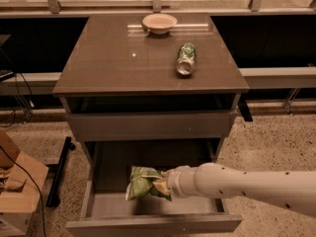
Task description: Pick green jalapeno chip bag from middle drawer and place on counter
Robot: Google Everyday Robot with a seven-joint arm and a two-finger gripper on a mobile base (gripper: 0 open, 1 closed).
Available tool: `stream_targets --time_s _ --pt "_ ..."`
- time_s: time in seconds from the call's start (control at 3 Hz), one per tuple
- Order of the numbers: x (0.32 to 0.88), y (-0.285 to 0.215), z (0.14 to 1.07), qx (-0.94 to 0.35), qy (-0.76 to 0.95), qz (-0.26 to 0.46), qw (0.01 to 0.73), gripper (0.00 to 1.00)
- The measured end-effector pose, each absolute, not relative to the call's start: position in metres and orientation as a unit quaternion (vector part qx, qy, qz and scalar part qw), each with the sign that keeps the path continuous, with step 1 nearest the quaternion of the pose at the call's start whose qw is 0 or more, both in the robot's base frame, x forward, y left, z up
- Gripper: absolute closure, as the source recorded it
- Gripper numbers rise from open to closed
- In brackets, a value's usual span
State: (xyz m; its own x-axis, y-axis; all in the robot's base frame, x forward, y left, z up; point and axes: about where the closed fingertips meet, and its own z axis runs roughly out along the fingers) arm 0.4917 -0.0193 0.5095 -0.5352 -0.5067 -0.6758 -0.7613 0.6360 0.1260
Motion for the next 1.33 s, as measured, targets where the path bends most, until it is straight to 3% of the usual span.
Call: stream_targets --time_s 0.67,1.33 --pt "0.511 -0.01 0.654 -0.443 0.755 0.229 0.425 1.0" --pt "0.525 -0.04 0.872 -0.539 0.616 0.2 0.539 1.0"
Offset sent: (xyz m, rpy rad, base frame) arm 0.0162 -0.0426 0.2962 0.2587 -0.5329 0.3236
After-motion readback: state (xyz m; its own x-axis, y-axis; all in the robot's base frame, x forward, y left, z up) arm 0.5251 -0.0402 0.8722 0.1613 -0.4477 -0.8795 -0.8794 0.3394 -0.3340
